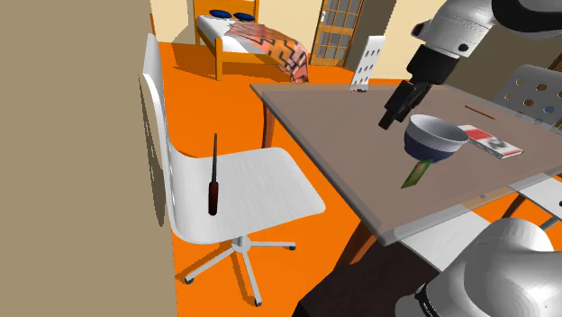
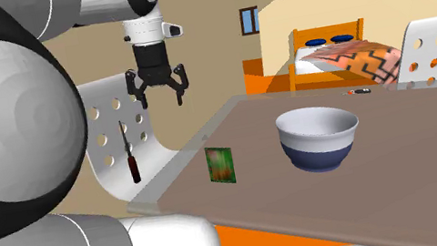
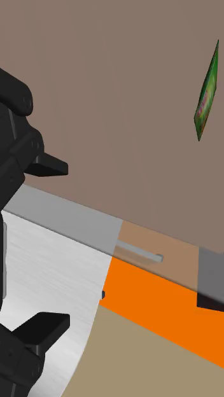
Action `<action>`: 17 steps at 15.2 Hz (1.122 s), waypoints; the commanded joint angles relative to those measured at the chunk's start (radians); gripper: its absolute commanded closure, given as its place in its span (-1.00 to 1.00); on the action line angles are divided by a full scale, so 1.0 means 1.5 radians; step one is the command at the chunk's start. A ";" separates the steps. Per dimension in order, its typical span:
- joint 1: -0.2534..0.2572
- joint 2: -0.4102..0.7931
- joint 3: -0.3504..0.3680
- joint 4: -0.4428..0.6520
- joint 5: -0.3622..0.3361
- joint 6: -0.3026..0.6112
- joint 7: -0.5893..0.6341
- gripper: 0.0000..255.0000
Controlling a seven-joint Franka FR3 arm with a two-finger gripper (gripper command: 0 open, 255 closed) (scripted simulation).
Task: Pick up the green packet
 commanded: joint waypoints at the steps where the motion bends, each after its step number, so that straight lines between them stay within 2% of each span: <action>1: 0.000 0.000 0.000 0.000 0.000 0.000 0.000 -1.00; 7: 0.115 -0.115 -0.105 -0.096 -0.117 -0.050 -0.377 -1.00; 13: 0.225 -0.200 -0.237 -0.140 -0.288 -0.090 -0.769 -1.00; 17: 0.227 -0.215 -0.251 -0.172 -0.304 -0.072 -0.783 -1.00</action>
